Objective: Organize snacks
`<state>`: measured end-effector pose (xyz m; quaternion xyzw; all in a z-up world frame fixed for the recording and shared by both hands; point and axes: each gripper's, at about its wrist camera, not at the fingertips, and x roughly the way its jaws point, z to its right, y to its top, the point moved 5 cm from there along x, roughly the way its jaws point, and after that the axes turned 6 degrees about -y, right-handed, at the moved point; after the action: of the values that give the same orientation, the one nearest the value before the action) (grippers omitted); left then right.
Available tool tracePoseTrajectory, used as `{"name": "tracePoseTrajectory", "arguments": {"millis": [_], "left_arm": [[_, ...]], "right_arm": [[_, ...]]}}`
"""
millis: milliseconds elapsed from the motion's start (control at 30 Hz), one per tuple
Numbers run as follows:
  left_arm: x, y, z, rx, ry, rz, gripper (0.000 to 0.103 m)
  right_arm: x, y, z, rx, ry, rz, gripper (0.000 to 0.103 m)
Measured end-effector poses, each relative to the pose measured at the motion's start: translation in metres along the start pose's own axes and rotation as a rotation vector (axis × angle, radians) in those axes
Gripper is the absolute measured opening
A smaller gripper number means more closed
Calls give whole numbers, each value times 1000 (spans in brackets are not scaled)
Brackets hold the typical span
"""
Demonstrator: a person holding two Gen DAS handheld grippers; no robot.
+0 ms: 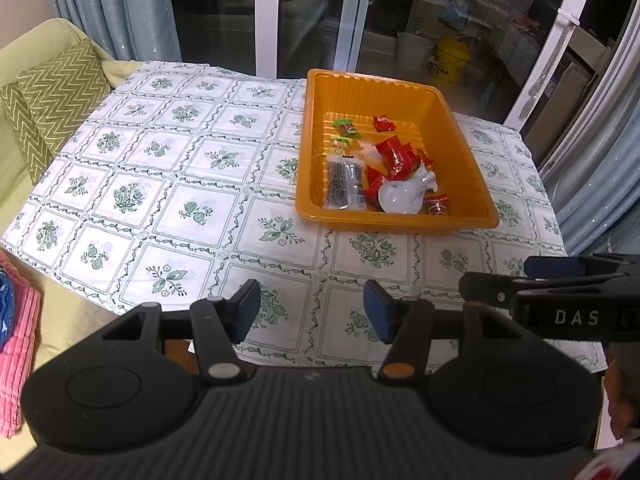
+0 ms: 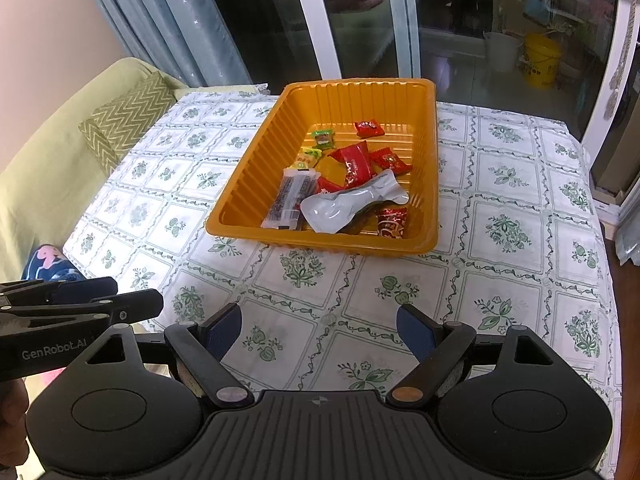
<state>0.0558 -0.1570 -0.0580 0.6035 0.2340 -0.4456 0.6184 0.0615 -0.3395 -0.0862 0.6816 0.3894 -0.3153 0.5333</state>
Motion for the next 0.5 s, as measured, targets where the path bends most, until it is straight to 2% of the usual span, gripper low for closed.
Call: {"name": "tracePoseTrajectory", "arguments": {"millis": [500], "left_arm": [[2, 0, -2, 0, -1, -1, 55]], "right_arm": [[0, 0, -1, 0, 0, 1, 84]]}}
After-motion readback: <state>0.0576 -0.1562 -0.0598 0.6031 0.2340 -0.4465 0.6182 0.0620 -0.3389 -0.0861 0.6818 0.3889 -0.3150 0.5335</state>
